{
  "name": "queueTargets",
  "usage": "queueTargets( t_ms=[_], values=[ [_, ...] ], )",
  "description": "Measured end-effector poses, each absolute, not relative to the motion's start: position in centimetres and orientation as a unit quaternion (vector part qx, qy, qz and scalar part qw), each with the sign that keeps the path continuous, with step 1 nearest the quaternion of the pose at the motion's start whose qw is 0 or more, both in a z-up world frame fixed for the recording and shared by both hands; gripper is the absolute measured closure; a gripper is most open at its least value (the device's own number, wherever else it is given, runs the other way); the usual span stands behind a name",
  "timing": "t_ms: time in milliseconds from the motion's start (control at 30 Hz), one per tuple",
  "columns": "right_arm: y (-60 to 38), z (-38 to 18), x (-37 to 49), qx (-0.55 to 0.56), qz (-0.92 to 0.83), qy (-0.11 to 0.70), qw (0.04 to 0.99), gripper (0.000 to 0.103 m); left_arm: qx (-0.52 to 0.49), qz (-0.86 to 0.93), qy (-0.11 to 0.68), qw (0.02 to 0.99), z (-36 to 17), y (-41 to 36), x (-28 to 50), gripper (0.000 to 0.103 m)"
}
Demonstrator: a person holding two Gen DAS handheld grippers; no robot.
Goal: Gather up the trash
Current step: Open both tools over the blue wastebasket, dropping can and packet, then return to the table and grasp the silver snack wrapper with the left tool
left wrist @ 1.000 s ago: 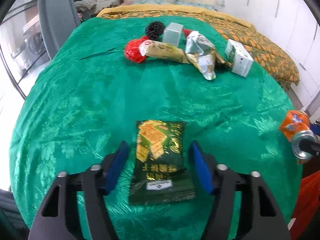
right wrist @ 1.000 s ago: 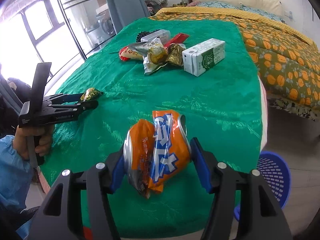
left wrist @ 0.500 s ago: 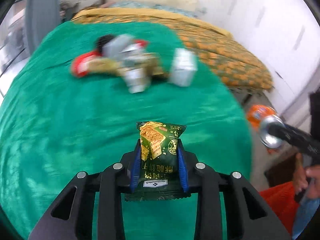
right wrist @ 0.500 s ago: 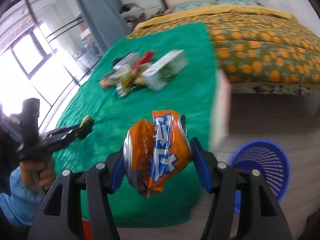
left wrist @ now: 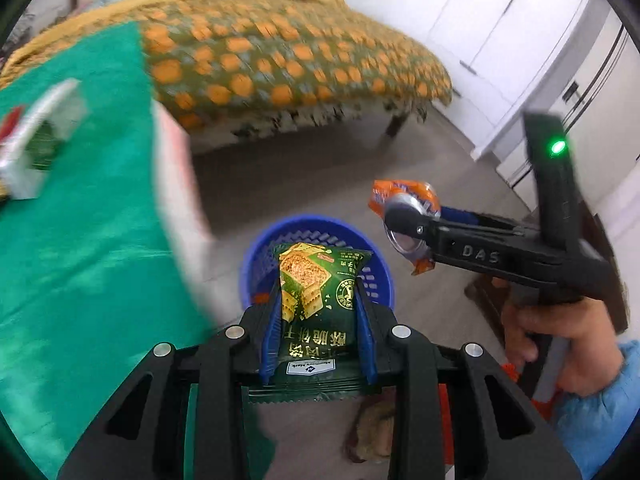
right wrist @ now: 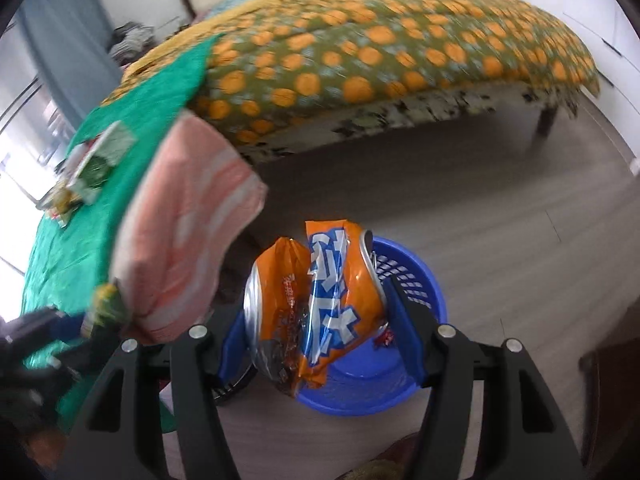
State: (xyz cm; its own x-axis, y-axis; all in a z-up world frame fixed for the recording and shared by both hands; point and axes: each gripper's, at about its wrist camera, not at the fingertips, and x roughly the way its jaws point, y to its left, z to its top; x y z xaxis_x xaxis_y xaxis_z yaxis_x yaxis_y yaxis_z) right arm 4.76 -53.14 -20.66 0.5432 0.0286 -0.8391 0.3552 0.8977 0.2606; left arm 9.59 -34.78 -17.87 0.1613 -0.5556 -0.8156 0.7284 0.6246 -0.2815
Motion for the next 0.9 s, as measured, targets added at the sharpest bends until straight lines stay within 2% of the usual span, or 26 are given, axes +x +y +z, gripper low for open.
queueTargets(
  t_ms=[233,267,333,400,467,733,900],
  values=[
    [-56.2,-22.8,5.0,0.242,-0.106,0.462,0.847,0.036,0.1,-0.412,0.525,0.738,-23.9,-41.0,10.9,0.068],
    [-56.3,-22.9,5.0,0.245,-0.107,0.46,0.846,0.033,0.101,-0.411,0.522,0.74,-24.6,-41.8,11.1,0.065],
    [-56.9,-23.3,5.3,0.251,-0.108,0.458,0.846,0.018,0.105,-0.404,0.52,0.745,-25.5,-42.7,11.7,0.039],
    [-57.3,-23.0,5.0,0.25,-0.122,0.451,0.848,0.017,0.103,-0.394,0.519,0.752,-25.7,-42.9,12.1,0.036],
    [-57.7,-22.6,4.7,0.249,-0.131,0.445,0.85,0.017,0.096,-0.391,0.52,0.753,-25.1,-42.6,12.3,0.035],
    [-55.6,-18.8,4.0,0.211,-0.139,0.404,0.879,0.017,0.073,-0.421,0.446,0.787,-17.0,-36.8,9.5,0.017],
    [-50.7,-16.1,4.6,0.145,-0.119,0.375,0.908,0.016,0.098,-0.398,0.415,0.813,-14.8,-30.1,8.1,0.015]
  ],
)
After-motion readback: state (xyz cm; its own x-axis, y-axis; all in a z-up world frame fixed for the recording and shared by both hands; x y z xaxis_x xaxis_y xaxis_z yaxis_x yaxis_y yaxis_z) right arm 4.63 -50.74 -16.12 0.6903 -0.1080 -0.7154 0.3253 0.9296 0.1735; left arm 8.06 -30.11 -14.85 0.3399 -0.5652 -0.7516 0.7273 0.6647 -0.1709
